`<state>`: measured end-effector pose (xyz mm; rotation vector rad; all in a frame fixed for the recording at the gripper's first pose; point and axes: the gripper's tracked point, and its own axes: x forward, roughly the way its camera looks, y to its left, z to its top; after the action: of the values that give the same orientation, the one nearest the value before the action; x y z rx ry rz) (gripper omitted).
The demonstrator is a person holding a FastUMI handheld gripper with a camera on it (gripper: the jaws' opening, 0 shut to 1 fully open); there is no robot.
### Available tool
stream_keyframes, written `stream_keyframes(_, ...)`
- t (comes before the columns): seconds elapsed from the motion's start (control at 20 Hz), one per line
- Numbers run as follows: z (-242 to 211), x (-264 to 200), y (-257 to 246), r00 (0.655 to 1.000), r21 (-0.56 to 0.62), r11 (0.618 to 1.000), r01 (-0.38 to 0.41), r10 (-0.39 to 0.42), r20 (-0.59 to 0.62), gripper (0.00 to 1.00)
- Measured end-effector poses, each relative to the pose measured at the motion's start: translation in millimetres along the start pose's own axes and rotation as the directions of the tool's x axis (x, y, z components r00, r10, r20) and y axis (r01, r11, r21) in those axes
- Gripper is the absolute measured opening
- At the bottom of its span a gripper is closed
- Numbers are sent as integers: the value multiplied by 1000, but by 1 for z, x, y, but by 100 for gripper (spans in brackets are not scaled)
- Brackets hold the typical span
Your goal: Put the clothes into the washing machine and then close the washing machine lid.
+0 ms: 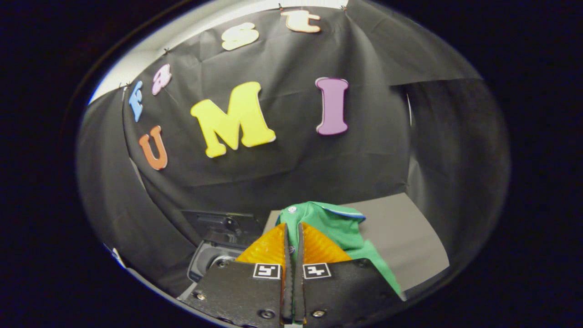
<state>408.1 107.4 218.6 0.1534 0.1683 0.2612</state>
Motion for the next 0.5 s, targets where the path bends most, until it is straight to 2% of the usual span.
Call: stream_keyframes(0.5,63,-54,124,970,-51,984,-169,176,170,5)
